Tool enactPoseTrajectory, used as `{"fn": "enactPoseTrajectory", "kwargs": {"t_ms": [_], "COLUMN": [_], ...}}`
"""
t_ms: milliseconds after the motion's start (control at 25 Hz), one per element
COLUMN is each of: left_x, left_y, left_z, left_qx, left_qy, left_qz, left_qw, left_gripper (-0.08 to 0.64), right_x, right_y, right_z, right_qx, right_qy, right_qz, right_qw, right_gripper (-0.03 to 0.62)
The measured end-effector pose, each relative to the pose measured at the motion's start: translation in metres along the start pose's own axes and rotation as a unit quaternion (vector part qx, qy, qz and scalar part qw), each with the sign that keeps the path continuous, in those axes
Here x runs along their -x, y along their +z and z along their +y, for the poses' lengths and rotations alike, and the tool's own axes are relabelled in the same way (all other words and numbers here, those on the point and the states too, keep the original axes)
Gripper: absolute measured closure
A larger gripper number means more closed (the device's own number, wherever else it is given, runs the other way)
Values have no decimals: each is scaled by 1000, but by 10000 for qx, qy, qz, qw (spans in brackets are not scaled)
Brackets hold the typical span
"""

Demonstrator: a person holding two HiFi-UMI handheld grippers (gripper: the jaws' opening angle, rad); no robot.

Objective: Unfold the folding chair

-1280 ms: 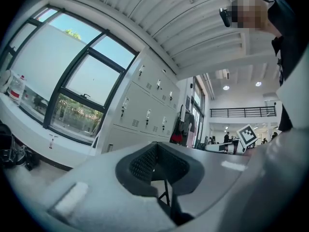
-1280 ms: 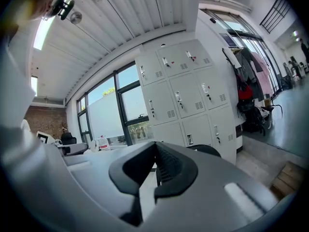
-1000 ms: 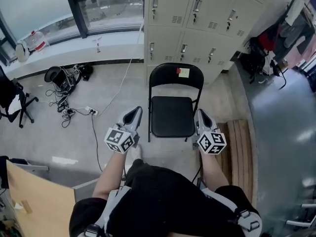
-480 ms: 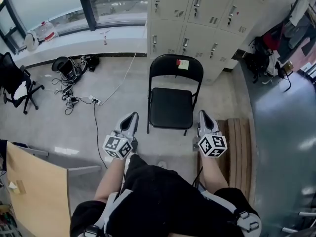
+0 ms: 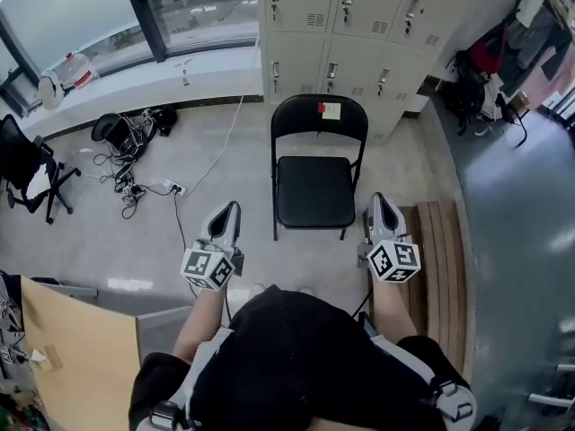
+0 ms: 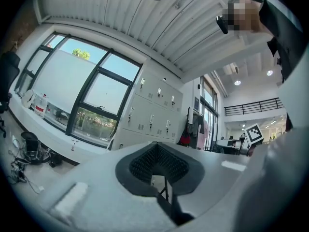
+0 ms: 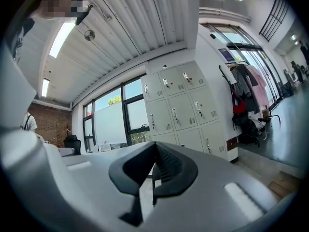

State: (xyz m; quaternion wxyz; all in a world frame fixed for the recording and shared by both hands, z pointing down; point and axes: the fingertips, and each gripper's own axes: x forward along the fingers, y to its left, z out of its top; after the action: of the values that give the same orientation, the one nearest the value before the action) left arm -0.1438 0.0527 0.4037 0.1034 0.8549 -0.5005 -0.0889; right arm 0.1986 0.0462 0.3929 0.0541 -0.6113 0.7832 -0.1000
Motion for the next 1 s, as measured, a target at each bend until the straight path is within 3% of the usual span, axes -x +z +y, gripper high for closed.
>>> {"fn": "enactPoseTrajectory", "kwargs": {"t_ms": [360, 600, 1000], "left_x": [-11, -16, -23], "left_y": [17, 15, 22], "left_z": [17, 21, 22], "left_qx": [-160, 75, 34], "left_qy": [-178, -252, -267], "left_qz": [-190, -229, -290], "left_qw": [9995, 9994, 9992], "left_gripper": [561, 561, 560], "right_x": [-18, -25, -24], "right_y": [2, -1, -3], "right_z": [17, 23, 16], "right_qx": [121, 153, 112], "right_qy": [-40, 12, -127], "right_qz": [-40, 16, 161], "right_qw": [9999, 9999, 9997], "right_gripper": [588, 588, 589]}}
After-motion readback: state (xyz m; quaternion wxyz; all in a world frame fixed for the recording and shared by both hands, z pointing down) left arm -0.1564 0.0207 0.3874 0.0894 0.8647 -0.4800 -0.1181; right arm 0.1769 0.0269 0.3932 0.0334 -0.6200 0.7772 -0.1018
